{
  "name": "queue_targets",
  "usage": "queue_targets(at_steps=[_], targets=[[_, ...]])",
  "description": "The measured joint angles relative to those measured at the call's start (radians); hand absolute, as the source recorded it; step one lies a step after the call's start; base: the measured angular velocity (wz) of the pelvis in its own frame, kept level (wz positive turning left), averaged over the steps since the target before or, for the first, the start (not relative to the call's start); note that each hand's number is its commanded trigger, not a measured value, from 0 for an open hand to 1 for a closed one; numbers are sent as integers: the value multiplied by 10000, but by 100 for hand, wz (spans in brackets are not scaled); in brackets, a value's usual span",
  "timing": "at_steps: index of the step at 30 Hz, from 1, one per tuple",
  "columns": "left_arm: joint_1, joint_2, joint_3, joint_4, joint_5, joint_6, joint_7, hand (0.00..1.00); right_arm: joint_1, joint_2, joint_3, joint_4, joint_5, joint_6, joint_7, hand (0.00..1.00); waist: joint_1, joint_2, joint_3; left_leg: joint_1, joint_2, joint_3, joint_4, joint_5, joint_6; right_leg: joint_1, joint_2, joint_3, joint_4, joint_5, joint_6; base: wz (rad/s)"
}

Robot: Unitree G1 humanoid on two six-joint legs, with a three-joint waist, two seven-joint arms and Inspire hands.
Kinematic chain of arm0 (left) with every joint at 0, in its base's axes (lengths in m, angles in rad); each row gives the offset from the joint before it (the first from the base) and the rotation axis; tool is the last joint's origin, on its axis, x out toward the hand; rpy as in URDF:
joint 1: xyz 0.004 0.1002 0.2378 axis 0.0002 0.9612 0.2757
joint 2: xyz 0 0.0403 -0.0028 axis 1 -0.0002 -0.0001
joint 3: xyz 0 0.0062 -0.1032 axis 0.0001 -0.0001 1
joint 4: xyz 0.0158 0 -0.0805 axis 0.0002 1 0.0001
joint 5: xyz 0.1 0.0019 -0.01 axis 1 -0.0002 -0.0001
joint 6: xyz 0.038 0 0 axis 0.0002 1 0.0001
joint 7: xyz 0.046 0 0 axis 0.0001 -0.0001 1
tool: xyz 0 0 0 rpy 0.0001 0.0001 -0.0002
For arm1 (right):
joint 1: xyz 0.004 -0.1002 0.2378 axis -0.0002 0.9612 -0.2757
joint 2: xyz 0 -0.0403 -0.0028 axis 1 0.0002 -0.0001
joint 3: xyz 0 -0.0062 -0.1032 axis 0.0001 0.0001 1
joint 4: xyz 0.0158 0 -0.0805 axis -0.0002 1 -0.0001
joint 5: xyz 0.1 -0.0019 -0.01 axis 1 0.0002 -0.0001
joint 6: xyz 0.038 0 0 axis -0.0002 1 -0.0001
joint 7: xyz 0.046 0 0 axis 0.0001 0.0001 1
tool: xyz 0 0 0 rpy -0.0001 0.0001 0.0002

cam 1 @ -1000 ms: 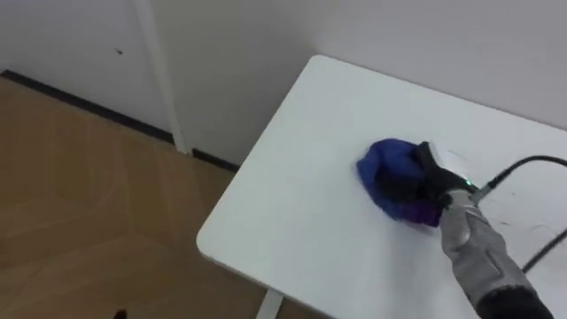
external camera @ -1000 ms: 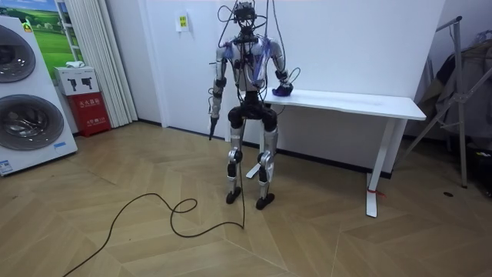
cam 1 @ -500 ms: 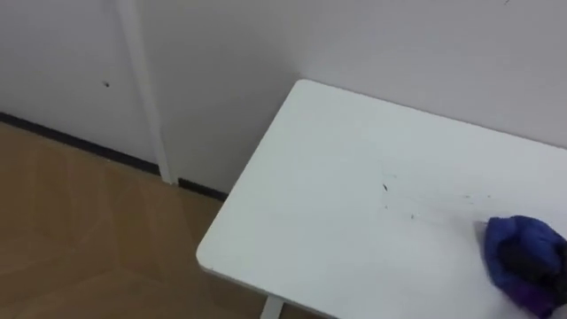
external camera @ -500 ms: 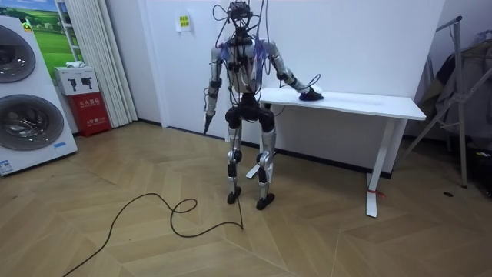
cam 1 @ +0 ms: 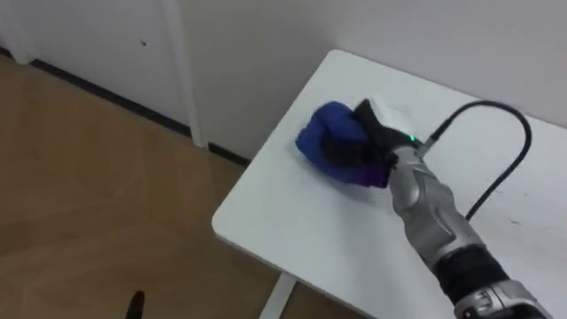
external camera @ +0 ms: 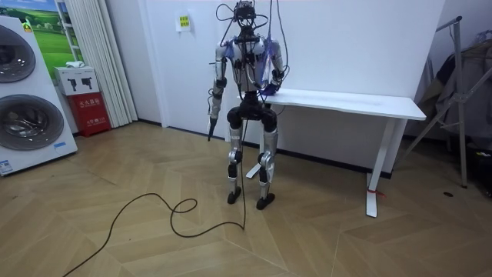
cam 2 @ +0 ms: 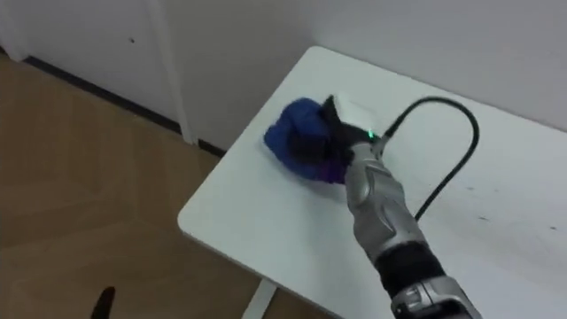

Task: Wipe table

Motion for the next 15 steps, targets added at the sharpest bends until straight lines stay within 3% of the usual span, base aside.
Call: queue_targets(at_steps=[2,4,5,7,10,14,15], targets=[[514,78,627,26,350,-29,77,0,1204,-80,-1091,-31,430,-1098,-1016,100,-560,-34,-17,195,-128,15,6,-6,11,351,-145,-9,-190,-111,198,26],[629,165,1044,-9,815,-99,79,0,1869,-373,-1993,152,790,-1379,-1496,100,-824,-47,-40,300,-142,51,1,-81,125,467,-138,-9,-180,-122,220,3],[652,226,1081,-32,906,-127,83,0,2013,-484,-2273,299,927,-1380,-1613,100,-895,-64,-65,311,-148,77,4,-98,150,469,-136,7,-158,-123,222,0],[579,368,1252,-39,1199,-296,96,0,2331,-1082,-3258,1239,1450,-1498,-1874,100,-1173,-107,-144,352,-127,223,-6,-165,230,479,-106,121,-139,-124,225,-14],[451,403,1275,-39,1098,-425,98,0,2610,-1662,-3646,2140,2032,-1534,-2078,100,-1200,-25,-191,558,14,495,74,-389,192,636,-28,424,-112,-134,257,-32],[404,353,636,10,640,-489,120,0,2542,-1571,-3387,2090,2050,-1429,-2303,100,-1306,124,-230,729,153,834,191,-492,114,645,134,821,-2,-63,147,-35],[393,301,322,24,579,-486,107,0,2323,-1465,-3121,1990,2017,-1144,-2311,100,-1294,198,-225,808,223,995,205,-506,81,606,191,984,46,-38,107,-39]])
